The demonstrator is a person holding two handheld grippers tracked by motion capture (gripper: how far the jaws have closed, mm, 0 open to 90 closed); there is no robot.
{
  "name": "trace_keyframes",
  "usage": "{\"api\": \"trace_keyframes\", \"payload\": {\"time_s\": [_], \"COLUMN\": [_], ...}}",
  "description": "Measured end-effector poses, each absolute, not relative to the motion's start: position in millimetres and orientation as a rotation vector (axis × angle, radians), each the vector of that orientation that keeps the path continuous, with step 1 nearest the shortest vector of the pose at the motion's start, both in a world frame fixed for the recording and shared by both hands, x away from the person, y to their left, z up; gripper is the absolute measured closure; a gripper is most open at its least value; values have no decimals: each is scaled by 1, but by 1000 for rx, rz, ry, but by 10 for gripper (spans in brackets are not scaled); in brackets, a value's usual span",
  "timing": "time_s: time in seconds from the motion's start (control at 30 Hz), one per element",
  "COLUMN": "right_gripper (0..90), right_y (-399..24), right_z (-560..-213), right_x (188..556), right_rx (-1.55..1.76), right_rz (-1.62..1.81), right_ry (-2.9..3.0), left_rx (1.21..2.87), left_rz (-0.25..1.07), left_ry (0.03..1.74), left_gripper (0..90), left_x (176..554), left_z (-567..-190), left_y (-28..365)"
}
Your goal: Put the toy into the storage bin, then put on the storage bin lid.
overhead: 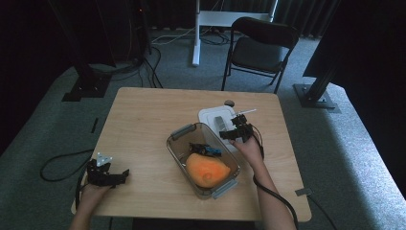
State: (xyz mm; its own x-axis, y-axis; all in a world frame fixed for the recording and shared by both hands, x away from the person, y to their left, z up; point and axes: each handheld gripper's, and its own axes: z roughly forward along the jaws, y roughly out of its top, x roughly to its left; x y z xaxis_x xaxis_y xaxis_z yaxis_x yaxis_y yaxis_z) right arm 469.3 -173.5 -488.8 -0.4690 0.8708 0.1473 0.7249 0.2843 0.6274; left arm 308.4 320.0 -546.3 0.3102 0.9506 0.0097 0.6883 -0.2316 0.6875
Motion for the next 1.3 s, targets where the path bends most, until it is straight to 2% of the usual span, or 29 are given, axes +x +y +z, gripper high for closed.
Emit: {"api": "trace_keyframes", "payload": {"time_s": [0.3,0.53,0.7,0.93,1.2,1.3], "right_gripper": [155,237,244,386,659,666], "right_y": [-162,-155,-153,-147,-149,-152], "right_z": [-492,-502,-506,-507,-508,-508], "right_x": [483,493,498,501,502,502], "right_rx": [1455,1448,1450,1429,1437,1453], "right_rz": [910,823,808,785,781,779], "right_ry": [2334,2315,2326,2332,2341,2341], "left_rx": [2004,2003,2003,2004,2003,2003], "left_rz": [586,586,586,586,586,586], "left_ry": [1444,1445,1445,1444,1445,1445], "left_gripper": [13,13,13,13,13,13], "left_x": [308,308,308,308,308,308], "left_z": [-546,-546,-546,-546,-546,-546], "left_y": [320,320,320,320,320,320]}}
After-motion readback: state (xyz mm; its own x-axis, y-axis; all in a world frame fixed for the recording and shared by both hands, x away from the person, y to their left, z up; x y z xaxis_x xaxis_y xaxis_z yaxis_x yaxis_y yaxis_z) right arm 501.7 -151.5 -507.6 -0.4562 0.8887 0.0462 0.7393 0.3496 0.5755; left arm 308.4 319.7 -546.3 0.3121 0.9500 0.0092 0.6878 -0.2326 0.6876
